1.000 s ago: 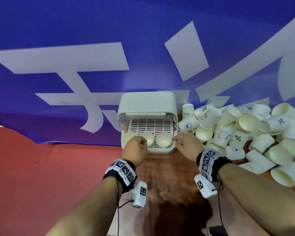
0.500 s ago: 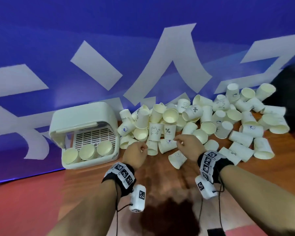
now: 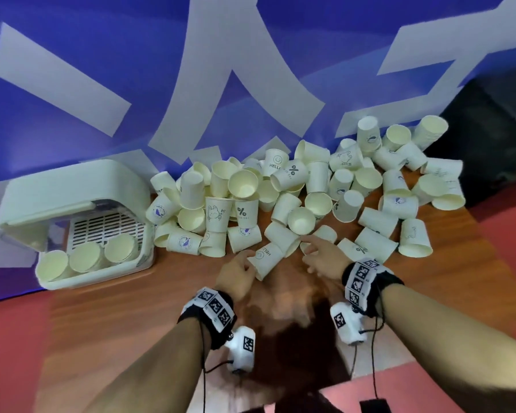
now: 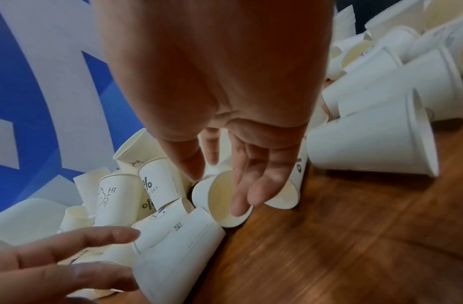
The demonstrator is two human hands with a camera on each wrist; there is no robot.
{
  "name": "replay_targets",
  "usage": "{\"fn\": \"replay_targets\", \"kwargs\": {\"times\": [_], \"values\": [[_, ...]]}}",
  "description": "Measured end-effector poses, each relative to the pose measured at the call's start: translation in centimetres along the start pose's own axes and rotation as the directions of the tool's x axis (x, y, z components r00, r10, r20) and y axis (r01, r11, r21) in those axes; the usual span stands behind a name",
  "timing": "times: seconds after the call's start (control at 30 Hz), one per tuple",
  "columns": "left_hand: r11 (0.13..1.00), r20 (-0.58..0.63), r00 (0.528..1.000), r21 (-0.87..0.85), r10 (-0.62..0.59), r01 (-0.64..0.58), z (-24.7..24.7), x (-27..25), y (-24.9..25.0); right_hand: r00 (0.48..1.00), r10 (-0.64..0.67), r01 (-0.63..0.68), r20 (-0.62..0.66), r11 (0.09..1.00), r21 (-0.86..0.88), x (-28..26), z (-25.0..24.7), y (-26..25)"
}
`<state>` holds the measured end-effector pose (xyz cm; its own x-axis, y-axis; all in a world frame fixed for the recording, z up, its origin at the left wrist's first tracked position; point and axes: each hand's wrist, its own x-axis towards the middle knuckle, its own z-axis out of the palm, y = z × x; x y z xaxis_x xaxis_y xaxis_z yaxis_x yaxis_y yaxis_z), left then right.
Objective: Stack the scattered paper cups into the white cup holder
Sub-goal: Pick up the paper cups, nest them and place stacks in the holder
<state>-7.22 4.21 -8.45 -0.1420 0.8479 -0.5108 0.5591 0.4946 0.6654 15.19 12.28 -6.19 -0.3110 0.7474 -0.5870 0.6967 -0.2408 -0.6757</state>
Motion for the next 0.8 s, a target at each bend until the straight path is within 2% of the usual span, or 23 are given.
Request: {"fn": "replay_targets", "kwargs": {"times": [0.1,0.23,0.37,0.57,0.67,0.8], "values": [[0.993,0.049,0.998,-0.105,-0.042,0.047,1.4,0.2,-0.4,0.997,0.018,-0.025,0.075,0.995,0.092,1.0,0.4,0.3],[0.935,0.037,0.993,-0.335,-0.112,0.118,2.8,0.4,-1.1,0.989,0.022,-0.043,0.147,0.989,0.141,2.1,1.0,0.3],[0.886,-0.005,0.994,-0.455,-0.106,0.092,3.3,0.4,-1.1,0.984,0.034,-0.068,0.175,0.979,0.192,2.9,1.6,0.1],[0.885,-0.052,0.989,-0.453,-0.142,0.103,2.2,0.0,-1.3,0.98,0.088,-0.149,0.179,0.921,0.361,3.2,1.7,-0.4],[0.903,-0.165,0.969,-0.419,-0.182,0.099,1.1,0.1,-2.0,0.985,0.102,-0.15,0.136,0.895,0.42,3.0,1.8,-1.3],[0.931,-0.297,0.937,-0.359,-0.185,0.07,-1.3,-0.5,-2.4,0.993,0.114,-0.115,0.026,0.92,0.376,2.7,2.1,-3.1]]}}
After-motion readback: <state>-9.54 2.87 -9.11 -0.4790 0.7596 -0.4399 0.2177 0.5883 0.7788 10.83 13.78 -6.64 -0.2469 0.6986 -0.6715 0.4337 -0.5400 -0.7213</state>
